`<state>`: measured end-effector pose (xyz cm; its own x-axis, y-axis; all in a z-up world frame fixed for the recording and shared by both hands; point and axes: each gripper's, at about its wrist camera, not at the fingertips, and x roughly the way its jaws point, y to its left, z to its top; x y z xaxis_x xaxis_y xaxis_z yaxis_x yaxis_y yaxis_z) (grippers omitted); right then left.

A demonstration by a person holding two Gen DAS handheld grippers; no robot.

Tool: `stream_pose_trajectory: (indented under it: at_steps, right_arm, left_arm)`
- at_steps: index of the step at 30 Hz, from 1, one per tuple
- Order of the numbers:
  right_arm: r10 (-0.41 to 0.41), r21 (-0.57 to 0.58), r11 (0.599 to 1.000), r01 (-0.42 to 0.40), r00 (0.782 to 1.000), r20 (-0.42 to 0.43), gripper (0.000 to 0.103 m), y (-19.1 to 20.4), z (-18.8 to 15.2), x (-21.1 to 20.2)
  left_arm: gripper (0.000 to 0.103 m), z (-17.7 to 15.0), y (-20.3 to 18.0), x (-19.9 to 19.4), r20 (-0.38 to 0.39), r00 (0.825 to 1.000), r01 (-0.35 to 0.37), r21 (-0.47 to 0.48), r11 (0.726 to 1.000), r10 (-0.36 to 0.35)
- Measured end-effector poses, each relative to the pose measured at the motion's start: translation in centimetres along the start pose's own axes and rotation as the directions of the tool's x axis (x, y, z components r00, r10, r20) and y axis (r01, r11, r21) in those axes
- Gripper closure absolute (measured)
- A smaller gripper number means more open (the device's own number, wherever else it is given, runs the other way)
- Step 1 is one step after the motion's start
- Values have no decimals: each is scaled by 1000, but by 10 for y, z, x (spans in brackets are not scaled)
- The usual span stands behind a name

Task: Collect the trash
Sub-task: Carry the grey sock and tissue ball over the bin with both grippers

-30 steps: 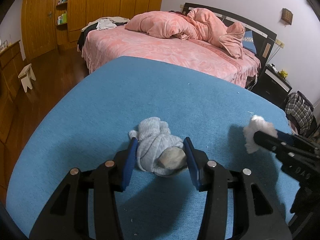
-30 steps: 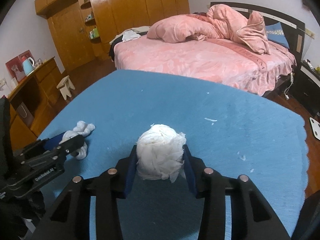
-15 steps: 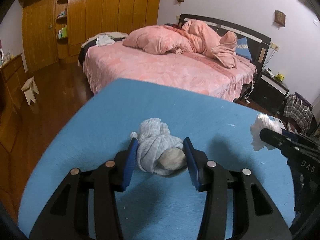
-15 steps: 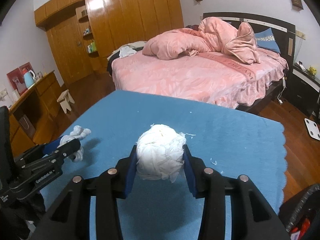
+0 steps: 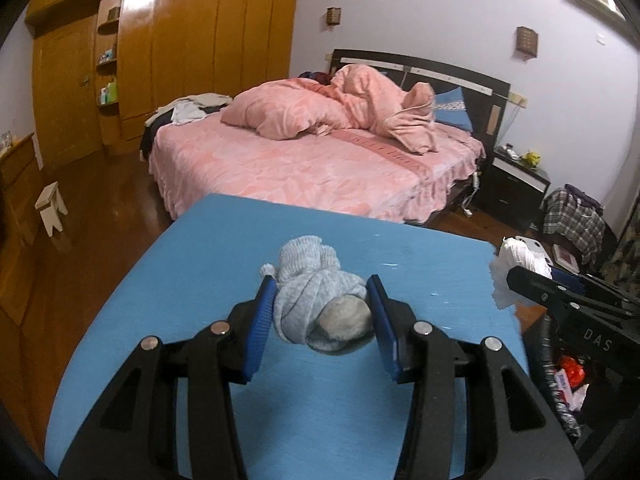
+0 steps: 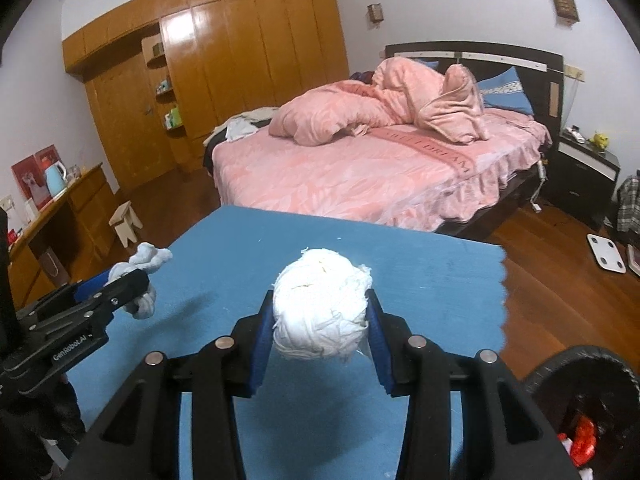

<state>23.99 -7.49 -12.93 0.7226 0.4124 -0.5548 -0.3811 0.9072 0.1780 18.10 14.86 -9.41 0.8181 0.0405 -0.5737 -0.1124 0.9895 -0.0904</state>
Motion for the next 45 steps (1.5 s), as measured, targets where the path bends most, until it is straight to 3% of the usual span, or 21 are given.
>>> stream_pose_trajectory:
  at_steps: [20,45]
  right_arm:
    - [-98,42,995,95,990,98,60,-48,-24,-116]
    - [-251,117,966,231,949,192,60,-103,-61,-231]
  left_arm:
    - [58,-10,-100,-69,38,988,147,108,983,-152]
    - [58,-40,-208,-131,46,943,312,232,922,-330]
